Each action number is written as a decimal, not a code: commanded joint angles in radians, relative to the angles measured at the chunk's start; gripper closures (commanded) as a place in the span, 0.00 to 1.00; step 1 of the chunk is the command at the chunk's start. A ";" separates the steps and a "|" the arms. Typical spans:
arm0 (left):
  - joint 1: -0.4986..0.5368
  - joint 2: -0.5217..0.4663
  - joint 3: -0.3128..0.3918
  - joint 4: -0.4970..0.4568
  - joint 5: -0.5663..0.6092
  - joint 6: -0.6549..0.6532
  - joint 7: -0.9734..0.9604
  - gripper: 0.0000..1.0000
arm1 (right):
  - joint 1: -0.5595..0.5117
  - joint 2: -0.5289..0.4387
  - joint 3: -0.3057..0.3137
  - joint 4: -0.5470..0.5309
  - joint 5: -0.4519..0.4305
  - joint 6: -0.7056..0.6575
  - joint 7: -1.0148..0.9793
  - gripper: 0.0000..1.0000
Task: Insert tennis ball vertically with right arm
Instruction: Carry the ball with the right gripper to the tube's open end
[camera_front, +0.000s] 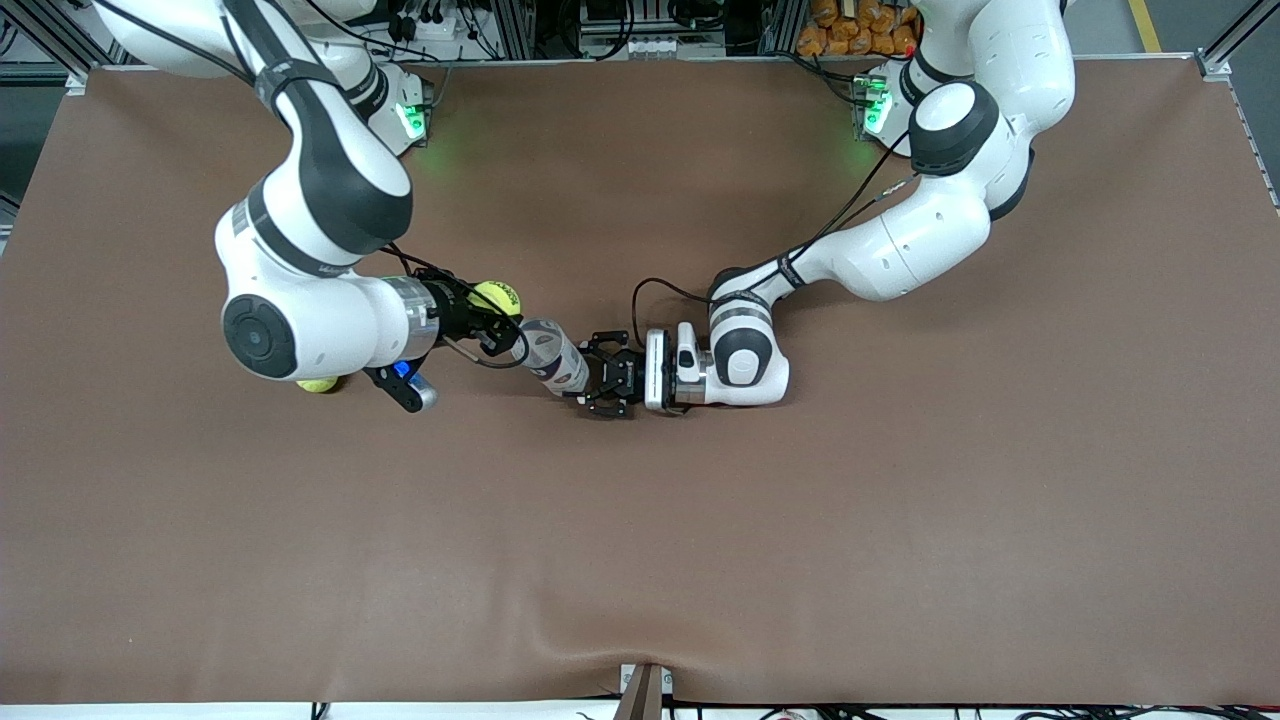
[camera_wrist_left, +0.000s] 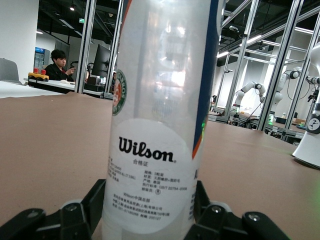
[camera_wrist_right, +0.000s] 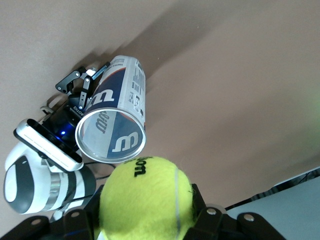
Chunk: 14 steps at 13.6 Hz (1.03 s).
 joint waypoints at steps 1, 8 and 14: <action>-0.011 -0.016 0.030 0.009 -0.037 -0.021 0.024 0.27 | -0.011 -0.035 0.005 -0.057 0.032 0.067 0.020 0.67; -0.007 -0.021 0.030 0.007 -0.034 -0.021 0.022 0.26 | 0.075 0.034 0.002 -0.090 0.015 0.224 0.062 0.66; -0.007 -0.021 0.029 0.007 -0.034 -0.021 0.026 0.26 | 0.072 0.044 -0.001 -0.105 0.006 0.243 0.061 0.63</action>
